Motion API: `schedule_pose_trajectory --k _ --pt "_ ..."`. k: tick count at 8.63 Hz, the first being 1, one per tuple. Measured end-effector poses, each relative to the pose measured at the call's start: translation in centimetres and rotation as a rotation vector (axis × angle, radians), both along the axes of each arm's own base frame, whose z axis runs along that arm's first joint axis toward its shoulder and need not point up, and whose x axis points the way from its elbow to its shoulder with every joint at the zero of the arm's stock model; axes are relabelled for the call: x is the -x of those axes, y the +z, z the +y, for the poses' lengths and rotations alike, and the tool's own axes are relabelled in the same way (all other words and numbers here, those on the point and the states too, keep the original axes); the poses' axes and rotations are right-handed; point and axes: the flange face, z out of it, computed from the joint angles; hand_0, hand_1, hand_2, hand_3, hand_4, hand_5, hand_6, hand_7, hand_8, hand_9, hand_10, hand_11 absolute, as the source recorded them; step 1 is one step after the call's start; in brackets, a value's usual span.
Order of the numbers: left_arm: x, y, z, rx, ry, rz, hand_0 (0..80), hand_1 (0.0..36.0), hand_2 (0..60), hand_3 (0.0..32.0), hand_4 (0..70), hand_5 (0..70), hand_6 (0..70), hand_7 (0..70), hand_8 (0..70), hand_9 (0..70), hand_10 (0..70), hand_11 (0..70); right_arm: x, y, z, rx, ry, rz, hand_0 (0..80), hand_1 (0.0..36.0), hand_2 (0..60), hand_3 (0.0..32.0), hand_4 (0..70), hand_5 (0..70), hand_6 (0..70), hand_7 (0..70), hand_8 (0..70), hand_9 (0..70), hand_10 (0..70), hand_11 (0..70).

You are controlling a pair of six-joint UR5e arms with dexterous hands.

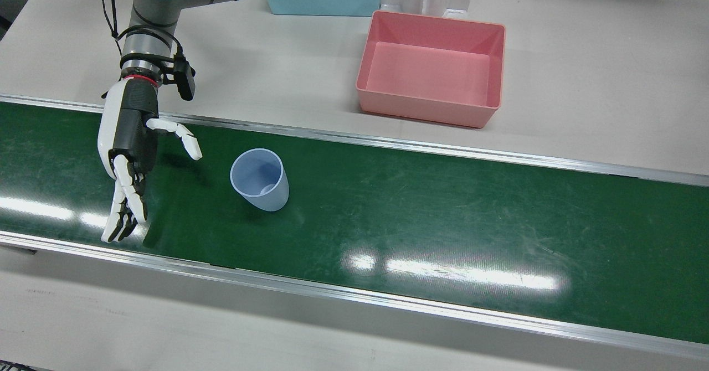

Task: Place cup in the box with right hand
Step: 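Reach the open right hand along the belt toward the blue cup, then close the right hand fingers around the blue cup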

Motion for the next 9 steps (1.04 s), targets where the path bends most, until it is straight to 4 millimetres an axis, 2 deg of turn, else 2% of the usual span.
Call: schedule_pose_trajectory --k 2,3,4,9 --pt "0.00 0.00 0.00 0.000 0.000 0.000 0.0 0.0 0.0 0.0 0.0 0.0 0.0 0.0 0.0 0.0 0.0 0.0 0.74 0.21 0.12 0.003 -0.012 -0.008 48.8 23.5 22.3 0.0 0.0 5.5 1.1 0.0 0.0 0.2 0.0 0.0" --pt "0.00 0.00 0.00 0.000 0.000 0.000 0.0 0.0 0.0 0.0 0.0 0.0 0.0 0.0 0.0 0.0 0.0 0.0 0.84 0.21 0.16 0.003 -0.013 -0.008 47.5 20.5 19.4 0.0 0.0 4.7 1.3 0.0 0.0 1.4 0.0 0.0" --pt "-0.03 0.00 0.00 0.000 0.000 0.000 0.0 0.0 0.0 0.0 0.0 0.0 0.0 0.0 0.0 0.0 0.0 0.0 0.91 0.21 0.19 0.003 -0.013 -0.006 46.8 19.4 18.6 0.0 0.0 4.4 1.6 0.1 0.0 1.7 0.0 0.0" --pt "0.00 0.02 0.01 0.000 0.000 0.000 0.0 0.0 0.0 0.0 0.0 0.0 0.0 0.0 0.0 0.0 0.0 0.0 1.42 -0.48 0.16 -0.008 -0.019 -0.006 48.5 21.4 17.3 0.0 0.0 5.1 1.9 0.4 0.0 1.8 0.0 0.0"
